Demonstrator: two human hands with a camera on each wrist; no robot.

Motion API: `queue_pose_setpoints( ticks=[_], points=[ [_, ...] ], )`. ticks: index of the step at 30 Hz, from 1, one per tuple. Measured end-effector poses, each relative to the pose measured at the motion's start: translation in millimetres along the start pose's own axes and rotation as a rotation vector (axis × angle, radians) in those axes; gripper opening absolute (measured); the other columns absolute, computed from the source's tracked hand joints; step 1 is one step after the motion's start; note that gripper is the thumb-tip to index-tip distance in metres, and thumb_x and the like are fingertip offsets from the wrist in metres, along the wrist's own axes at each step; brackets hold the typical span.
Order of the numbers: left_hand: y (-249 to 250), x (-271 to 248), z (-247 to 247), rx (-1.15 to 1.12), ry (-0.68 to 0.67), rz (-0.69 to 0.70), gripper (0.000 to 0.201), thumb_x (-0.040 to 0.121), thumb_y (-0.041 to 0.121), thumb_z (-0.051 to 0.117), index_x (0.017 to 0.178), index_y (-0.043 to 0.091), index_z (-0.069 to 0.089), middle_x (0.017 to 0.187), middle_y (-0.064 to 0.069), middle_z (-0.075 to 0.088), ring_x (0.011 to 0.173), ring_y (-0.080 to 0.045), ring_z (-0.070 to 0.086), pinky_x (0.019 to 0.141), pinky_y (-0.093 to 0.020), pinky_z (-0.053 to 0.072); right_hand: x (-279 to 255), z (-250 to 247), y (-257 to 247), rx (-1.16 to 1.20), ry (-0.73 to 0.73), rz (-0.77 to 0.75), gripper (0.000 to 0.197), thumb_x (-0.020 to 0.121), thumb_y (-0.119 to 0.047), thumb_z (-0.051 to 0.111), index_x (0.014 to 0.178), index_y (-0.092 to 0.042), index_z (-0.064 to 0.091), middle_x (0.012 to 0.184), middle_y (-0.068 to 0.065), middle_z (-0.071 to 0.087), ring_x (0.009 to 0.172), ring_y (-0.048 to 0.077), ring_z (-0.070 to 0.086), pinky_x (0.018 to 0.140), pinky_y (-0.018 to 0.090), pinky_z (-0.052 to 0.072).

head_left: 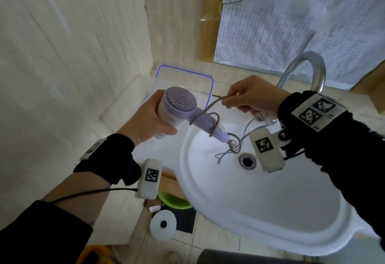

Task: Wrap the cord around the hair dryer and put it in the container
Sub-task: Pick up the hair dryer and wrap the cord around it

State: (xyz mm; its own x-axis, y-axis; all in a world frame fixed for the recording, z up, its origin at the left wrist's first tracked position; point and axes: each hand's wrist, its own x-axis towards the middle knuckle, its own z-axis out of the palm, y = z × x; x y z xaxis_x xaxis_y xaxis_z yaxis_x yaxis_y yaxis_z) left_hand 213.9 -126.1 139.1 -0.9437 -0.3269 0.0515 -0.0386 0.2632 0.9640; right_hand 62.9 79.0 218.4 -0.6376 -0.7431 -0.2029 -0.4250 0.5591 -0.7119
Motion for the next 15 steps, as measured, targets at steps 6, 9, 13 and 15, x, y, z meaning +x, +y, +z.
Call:
queue_pose_setpoints(
  ticks=[6, 9, 13, 15],
  points=[
    [4, 0, -3, -0.139, -0.226, -0.025, 0.081, 0.034, 0.011, 0.077, 0.11, 0.029, 0.056, 0.104, 0.008, 0.07, 0.095, -0.006, 0.064, 0.08, -0.027, 0.054, 9, -1, 14, -0.129, -0.077, 0.069, 0.042, 0.078, -0.046, 0.064, 0.071, -0.005, 0.068, 0.048, 0.002, 0.043, 0.034, 0.01, 0.031, 0.039, 0.018, 0.028],
    [1, 1, -4, -0.332, -0.267, -0.06, 0.075, 0.036, 0.001, 0.073, 0.108, 0.017, 0.06, 0.089, 0.006, 0.076, 0.085, -0.009, 0.069, 0.073, -0.025, 0.055, 11, -2, 24, 0.029, -0.115, 0.079, 0.035, 0.083, -0.038, 0.062, 0.074, -0.005, 0.07, 0.046, 0.0, 0.042, 0.035, 0.01, 0.031, 0.042, 0.021, 0.03],
    [-5, 1, -6, -0.57, -0.259, -0.089, 0.052, 0.038, -0.005, 0.064, 0.084, 0.016, 0.077, 0.073, 0.0, 0.075, 0.072, -0.014, 0.07, 0.065, -0.024, 0.056, 11, 0, 37, 0.242, -0.14, 0.047, 0.023, 0.087, -0.021, 0.058, 0.072, -0.008, 0.067, 0.04, -0.005, 0.049, 0.037, 0.008, 0.038, 0.04, 0.016, 0.037],
    [-9, 0, -4, -0.701, -0.221, -0.094, 0.052, 0.034, -0.007, 0.069, 0.078, 0.017, 0.078, 0.071, 0.0, 0.075, 0.07, -0.014, 0.071, 0.063, -0.023, 0.056, 10, 2, 41, 0.344, -0.154, 0.039, 0.022, 0.088, -0.014, 0.057, 0.07, -0.008, 0.068, 0.043, -0.003, 0.051, 0.041, 0.009, 0.043, 0.041, 0.015, 0.041]
  ],
)
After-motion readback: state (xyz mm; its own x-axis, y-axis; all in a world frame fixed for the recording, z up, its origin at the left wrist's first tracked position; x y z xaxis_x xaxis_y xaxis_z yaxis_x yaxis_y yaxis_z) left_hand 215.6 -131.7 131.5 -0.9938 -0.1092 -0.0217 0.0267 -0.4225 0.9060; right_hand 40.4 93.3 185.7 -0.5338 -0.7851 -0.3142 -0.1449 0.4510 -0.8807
